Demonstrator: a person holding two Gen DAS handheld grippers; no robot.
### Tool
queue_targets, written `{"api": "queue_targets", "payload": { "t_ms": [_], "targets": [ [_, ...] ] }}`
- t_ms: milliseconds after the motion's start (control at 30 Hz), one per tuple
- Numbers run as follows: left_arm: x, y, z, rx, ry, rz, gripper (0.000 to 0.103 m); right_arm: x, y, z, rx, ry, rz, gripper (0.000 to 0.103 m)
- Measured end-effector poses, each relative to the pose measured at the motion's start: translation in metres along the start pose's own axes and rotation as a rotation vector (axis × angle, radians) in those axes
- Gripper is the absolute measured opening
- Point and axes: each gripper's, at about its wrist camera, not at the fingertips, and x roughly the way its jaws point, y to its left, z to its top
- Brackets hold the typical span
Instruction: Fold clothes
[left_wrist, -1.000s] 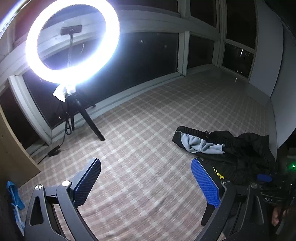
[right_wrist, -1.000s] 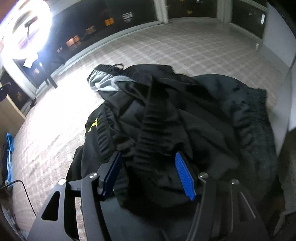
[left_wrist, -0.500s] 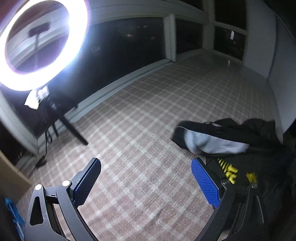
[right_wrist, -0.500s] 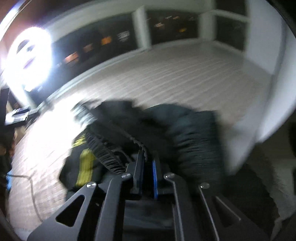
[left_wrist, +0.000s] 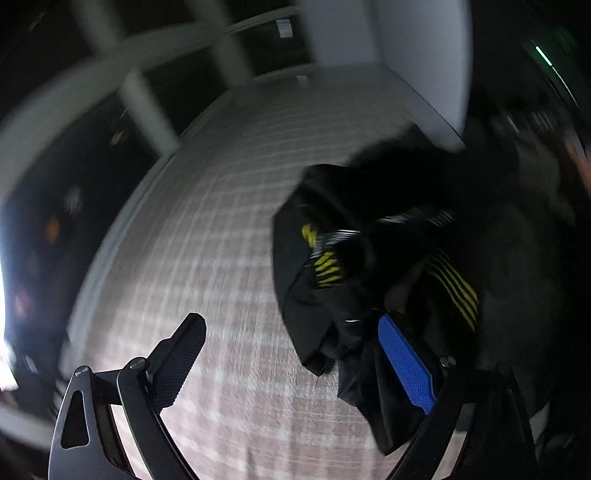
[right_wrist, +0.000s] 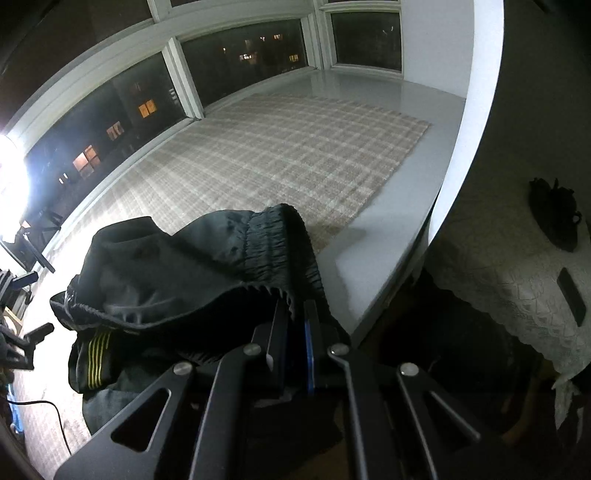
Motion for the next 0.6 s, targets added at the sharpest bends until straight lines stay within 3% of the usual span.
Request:
{"api": "queue_targets", "payload": {
  "t_ms": [200,300,333,400,433,467,600],
  "targets": [
    [-0.007,-0.025,0.022,0.298,-0.017,-0.009,0.095,0.011,0.002,0.007,-0.027,0.011,0.015,0.007],
    [0.005,-0.034,0.027,0.418,0.026,-0.057,0.095,0.012,0.003,0.008,-0.031,0.016,0.027,0.007],
    [0.012,-0.037,0.026,0.446,0.051,-0.081,0.09,0.013,0.003,0.009,-0.028,0.018,0.032,0.007],
    [0.023,-0.039,0.025,0.45,0.103,-0.125,0.063,0.011,0.002,0.011,-0.023,0.015,0.038,0.007],
    [0.029,-0.038,0.025,0.431,0.131,-0.149,0.037,0.009,0.001,0.013,-0.021,0.012,0.041,0.007],
    [0.035,-0.037,0.026,0.404,0.159,-0.173,0.025,0.006,0.001,0.014,-0.019,0.007,0.047,0.007],
    [0.027,-0.025,0.031,0.292,0.145,-0.185,0.022,-0.012,0.009,0.027,-0.047,-0.031,0.051,0.007]
  ]
}}
